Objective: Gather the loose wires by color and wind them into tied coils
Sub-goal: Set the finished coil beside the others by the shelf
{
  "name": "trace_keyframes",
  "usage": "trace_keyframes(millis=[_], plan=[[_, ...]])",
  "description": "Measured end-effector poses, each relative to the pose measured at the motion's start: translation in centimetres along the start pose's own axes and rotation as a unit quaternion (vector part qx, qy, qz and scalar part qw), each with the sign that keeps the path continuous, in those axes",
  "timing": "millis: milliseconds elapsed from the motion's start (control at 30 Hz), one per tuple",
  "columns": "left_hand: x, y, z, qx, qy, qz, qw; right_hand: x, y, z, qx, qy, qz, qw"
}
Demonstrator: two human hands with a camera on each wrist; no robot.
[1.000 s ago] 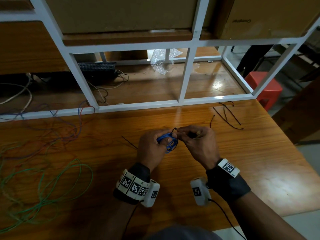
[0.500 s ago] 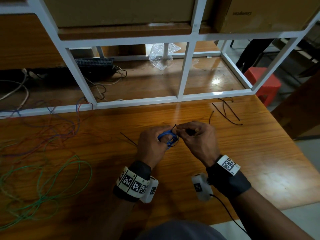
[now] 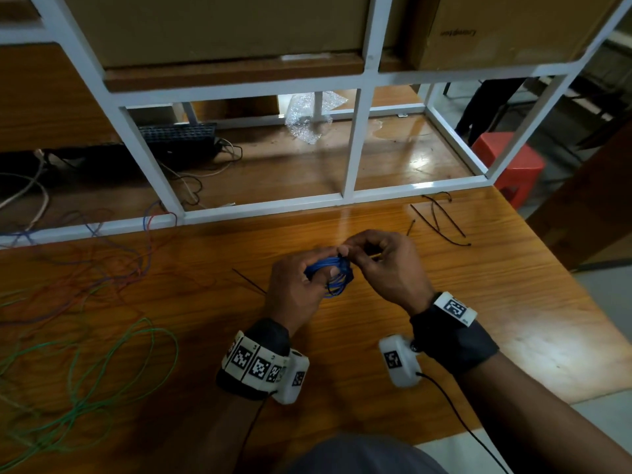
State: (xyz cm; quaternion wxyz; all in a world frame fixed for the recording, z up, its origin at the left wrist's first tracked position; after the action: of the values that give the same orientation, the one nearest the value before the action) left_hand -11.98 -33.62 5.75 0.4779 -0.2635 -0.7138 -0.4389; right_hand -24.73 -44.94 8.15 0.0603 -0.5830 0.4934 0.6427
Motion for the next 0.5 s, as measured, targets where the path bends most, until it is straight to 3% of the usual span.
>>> trace_keyframes(millis=[167,333,400,500], plan=[[-0.4,-0.4,-0.1,-0.016,0.034,0.118,0.992,0.6,0.4,-0.3,0.000,-0.023,0.009,1.000],[-1.7,0.1,0.6,0.014,0.048,0.177,0.983,2.5,1.5,0.5,0.008,-0.111,-0.160,0.981],[-1.5,-0.2,0.9,-0.013,0.045,0.182,0.982,2.2,1.2,0.8,-0.012,-0.122,-0.187,0.975],[0.1,-1.4,0.9,-0.094,0.003,0.088,0.992,1.3,1.1,1.2,-0.017,-0.115,-0.169,0.979]])
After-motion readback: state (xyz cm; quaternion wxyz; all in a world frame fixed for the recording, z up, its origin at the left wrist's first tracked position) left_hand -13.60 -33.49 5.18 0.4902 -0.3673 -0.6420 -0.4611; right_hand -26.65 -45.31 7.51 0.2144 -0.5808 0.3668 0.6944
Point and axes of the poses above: each hand's wrist, its own z-axis away from the middle knuckle, its own y-axis out of the back of the hand, x = y × z, the point moved 9 cm from there along -z, towards the middle knuckle, and after that the axes turned 5 degrees about -x, right-handed, at the moved point
